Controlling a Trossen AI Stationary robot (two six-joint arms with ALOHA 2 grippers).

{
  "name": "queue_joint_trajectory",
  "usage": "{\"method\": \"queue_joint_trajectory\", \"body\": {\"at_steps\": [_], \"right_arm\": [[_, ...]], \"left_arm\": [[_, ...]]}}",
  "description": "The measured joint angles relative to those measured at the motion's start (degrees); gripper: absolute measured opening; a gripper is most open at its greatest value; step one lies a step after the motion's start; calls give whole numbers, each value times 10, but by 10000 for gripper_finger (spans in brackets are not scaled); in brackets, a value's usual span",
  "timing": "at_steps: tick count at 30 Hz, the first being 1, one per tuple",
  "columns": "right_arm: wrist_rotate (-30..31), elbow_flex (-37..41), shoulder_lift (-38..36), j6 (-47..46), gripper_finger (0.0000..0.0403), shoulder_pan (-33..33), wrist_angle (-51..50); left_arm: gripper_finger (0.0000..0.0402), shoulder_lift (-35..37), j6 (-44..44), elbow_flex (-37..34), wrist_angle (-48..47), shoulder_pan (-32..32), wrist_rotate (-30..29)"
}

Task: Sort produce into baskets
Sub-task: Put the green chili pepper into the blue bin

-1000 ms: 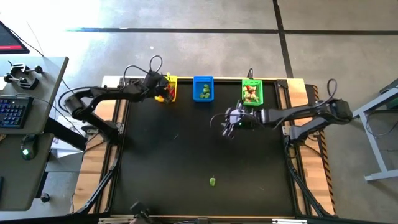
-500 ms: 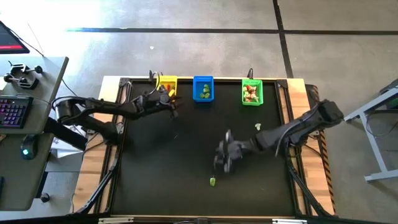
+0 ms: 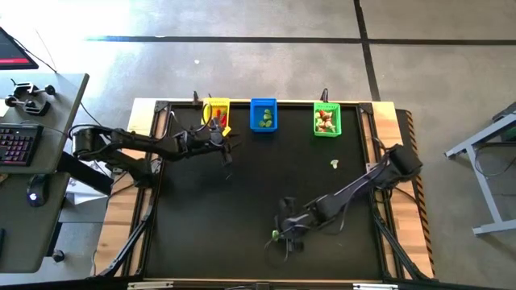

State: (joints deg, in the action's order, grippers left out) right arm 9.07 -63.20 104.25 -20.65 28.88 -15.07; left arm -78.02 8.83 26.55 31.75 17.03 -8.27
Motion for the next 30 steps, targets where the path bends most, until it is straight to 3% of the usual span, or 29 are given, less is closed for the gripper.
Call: {"method": "queue_joint_trajectory", "body": {"at_steps": [5, 18, 24, 30], "right_arm": [[-5, -52, 22, 70, 256, 0, -73], [-23, -65, 52, 222, 231, -11, -65], [-32, -65, 53, 237, 191, -28, -64], [-38, -65, 53, 195, 117, -48, -62]], "left_arm": [[126, 0, 13, 0, -1, 0, 0], [126, 0, 29, 0, -16, 0, -1], [126, 0, 30, 0, -19, 0, -1], [126, 0, 30, 0, -22, 0, -1]]}}
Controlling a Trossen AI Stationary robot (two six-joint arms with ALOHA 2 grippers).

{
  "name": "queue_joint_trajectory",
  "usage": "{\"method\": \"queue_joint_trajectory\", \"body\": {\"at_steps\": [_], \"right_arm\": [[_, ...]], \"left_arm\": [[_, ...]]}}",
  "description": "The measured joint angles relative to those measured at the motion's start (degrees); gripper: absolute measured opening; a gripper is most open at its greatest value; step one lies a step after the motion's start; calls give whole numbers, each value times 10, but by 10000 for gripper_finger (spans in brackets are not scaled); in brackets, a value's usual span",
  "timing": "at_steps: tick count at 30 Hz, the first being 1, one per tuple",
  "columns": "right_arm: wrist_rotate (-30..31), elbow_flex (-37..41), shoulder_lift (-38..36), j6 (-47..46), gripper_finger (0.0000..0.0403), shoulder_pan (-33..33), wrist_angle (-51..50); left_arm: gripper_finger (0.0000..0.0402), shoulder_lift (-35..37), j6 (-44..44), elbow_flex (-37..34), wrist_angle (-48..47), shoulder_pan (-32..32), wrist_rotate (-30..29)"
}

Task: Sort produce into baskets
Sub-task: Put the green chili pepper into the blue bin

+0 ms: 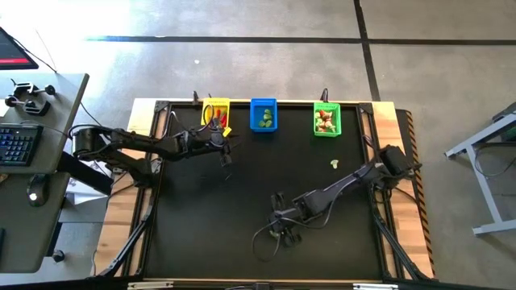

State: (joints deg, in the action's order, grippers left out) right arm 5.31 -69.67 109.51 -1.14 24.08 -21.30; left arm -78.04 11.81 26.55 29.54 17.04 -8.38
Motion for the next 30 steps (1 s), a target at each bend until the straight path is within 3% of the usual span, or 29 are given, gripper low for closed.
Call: {"method": "queue_joint_trajectory", "body": {"at_steps": [9, 15, 18, 21, 23, 30], "right_arm": [[-44, 0, -3, -29, 9, -35, -2], [-60, 1, -23, -31, 6, -59, -23], [-109, 1, -34, -101, 6, -68, -25], [-185, 1, -32, -218, 20, -72, -38], [-198, 1, -28, -293, 42, -67, -32], [-126, 1, -28, -484, 159, -28, -2]], "left_arm": [[126, 0, 2, 0, 3, 2, -13], [126, 0, 3, -27, 36, 4, -26], [126, 0, -12, -51, 64, 7, -28], [126, 0, -32, -63, 71, 7, -29], [126, 0, -41, -64, 73, 7, -29], [126, 0, -41, -66, 100, 6, -29]]}}
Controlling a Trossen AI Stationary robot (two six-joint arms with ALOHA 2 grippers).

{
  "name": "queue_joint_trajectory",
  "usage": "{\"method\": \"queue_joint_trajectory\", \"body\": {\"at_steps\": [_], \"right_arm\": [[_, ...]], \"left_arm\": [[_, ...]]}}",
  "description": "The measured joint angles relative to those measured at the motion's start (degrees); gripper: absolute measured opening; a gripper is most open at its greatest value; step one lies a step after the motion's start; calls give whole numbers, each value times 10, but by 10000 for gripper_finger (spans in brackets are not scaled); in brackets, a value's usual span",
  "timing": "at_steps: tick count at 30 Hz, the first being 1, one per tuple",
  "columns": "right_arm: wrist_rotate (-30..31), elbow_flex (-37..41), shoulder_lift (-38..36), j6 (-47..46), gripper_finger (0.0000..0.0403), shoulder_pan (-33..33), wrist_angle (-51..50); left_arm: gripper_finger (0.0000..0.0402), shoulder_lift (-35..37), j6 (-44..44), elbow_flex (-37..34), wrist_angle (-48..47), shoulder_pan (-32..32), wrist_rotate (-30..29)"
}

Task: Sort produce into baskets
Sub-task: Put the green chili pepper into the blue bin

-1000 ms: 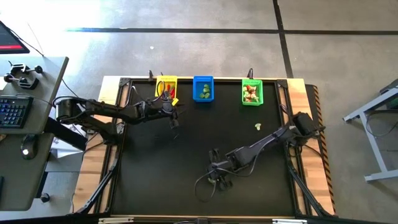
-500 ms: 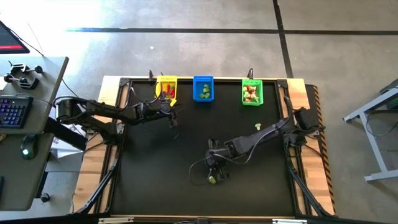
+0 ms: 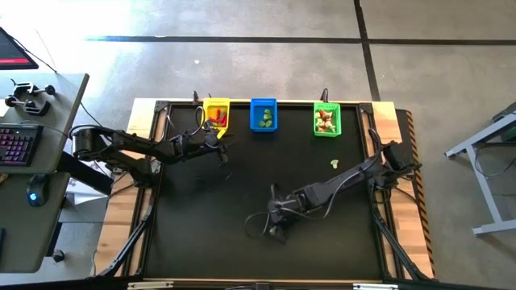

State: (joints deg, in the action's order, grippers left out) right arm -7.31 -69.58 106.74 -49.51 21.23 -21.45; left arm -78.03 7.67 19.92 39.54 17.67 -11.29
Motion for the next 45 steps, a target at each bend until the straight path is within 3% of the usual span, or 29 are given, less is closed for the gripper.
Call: {"method": "queue_joint_trajectory", "body": {"at_steps": [6, 16, 26, 30, 37, 41, 45], "right_arm": [[47, 0, 3, -60, 188, 2, -2], [12, 0, 32, -85, 177, 13, 1], [28, 0, 42, -66, 173, 21, 9], [18, -2, 59, -55, 150, 21, 26], [15, -7, 64, -37, 69, 19, 19], [13, -38, 65, 0, 37, 8, -37], [17, -78, 64, 50, 37, -24, -116]], "left_arm": [[126, 0, 9, 0, 2, 0, 0], [126, 0, 11, 0, 2, 0, 0], [126, 0, 40, 0, 2, 0, 0], [126, 0, 41, 0, 3, 0, -1], [126, 0, 45, 0, 6, 0, -5], [126, 0, 45, 0, 6, 0, -5], [126, 0, 45, 0, 6, 0, -5]]}}
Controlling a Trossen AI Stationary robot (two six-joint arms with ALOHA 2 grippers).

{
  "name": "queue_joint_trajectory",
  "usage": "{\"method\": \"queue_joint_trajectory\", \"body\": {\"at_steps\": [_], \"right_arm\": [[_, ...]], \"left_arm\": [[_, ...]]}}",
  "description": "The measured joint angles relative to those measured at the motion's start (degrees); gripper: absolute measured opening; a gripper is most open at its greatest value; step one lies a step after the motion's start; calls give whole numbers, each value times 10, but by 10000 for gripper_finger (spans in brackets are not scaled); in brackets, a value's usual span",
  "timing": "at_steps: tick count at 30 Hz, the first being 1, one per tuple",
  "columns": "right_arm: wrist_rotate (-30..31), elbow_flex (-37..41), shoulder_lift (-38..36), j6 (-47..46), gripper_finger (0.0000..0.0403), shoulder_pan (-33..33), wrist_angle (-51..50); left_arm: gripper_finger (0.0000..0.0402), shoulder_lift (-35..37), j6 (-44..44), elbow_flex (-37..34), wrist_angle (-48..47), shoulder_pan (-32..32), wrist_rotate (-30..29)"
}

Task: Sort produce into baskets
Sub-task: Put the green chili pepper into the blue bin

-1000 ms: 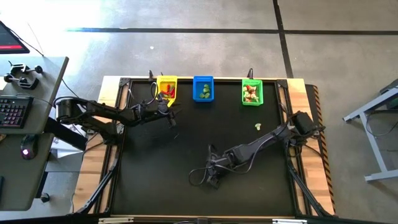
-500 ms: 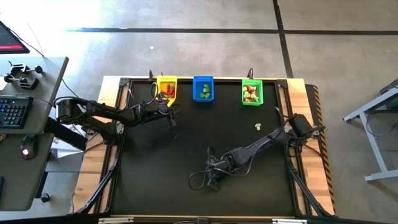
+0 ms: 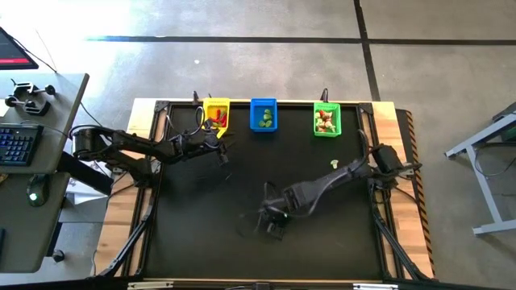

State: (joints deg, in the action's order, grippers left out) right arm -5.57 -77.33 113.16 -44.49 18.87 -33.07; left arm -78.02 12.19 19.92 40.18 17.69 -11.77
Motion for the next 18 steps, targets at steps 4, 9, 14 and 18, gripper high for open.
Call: {"method": "queue_joint_trajectory", "body": {"at_steps": [4, 9, 14, 18], "right_arm": [[19, -41, 0, 89, 44, -56, -44], [56, -83, 0, 248, 41, -157, -92], [60, -116, 0, 382, 41, -264, -89], [59, -137, -1, 447, 40, -337, -70]], "left_arm": [[126, 0, -6, 0, 0, 0, -2], [126, 1, -35, -7, -2, 7, 2], [125, 1, -74, -21, -1, 26, 48], [111, 1, -96, -29, 1, 34, 83]]}}
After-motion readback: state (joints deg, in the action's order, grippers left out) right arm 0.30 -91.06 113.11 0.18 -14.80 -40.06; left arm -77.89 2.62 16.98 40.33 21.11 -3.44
